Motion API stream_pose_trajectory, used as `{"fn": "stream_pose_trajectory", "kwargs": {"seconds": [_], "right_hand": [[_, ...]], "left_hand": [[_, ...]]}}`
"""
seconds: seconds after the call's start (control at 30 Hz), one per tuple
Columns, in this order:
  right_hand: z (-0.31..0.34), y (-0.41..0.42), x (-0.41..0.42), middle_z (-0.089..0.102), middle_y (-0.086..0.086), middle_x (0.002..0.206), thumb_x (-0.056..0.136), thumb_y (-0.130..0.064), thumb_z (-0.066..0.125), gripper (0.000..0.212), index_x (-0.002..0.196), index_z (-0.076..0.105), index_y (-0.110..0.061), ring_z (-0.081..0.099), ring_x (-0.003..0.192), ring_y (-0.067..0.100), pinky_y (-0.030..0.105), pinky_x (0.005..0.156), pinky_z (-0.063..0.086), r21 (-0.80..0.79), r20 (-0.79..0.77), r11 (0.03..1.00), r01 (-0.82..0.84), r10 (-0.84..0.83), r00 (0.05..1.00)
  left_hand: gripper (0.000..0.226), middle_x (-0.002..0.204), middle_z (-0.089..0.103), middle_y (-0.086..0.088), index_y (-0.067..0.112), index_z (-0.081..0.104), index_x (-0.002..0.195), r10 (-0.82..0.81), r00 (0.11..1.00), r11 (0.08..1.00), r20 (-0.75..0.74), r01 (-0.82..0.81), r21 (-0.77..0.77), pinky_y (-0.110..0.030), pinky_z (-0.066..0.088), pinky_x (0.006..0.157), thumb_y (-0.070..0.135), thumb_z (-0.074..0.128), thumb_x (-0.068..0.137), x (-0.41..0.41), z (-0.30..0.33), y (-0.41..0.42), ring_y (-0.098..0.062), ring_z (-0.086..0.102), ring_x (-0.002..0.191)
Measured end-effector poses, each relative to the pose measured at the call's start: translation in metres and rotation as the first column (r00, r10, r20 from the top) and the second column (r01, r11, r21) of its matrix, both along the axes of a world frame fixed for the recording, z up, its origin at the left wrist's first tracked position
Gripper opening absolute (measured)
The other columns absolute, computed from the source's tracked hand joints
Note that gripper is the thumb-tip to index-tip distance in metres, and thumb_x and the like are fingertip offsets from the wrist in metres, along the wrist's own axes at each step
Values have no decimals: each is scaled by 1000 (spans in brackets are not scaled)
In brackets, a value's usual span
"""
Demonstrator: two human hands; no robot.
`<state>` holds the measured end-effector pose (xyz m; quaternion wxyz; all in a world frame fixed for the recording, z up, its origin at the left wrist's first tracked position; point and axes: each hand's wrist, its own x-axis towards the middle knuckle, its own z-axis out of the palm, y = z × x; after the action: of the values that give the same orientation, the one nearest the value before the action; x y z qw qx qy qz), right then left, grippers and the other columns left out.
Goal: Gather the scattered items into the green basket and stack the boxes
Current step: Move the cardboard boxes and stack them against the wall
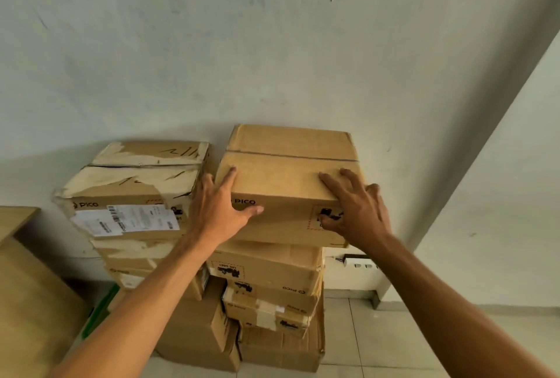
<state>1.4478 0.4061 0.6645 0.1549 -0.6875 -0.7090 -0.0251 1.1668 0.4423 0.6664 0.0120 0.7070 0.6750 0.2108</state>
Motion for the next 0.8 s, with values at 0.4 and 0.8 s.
{"fn": "stream_pose_trajectory", "kwargs": {"seconds": [0.4,0.8], "right_hand": [[-49,36,-19,11,-2,159,83,-56,69,87,150,13,-47,30,130,36,49,103,44,-76,17,997,-15,16,1000],[-43,-4,-60,-3,8,165,86,-67,57,92,155,2,-44,-3,149,43,57,122,8,-74,104,990,121,-113,988]], "left_hand": [[104,154,11,-11,33,8,154,-22,990,993,-142,6,-115,-45,39,107,67,67,75,-17,-41,21,-34,33,135],[93,162,7,0,33,17,153,-136,982,990,-134,130,-56,-46,23,115,49,71,79,-68,-30,-38,-27,17,146]]}}
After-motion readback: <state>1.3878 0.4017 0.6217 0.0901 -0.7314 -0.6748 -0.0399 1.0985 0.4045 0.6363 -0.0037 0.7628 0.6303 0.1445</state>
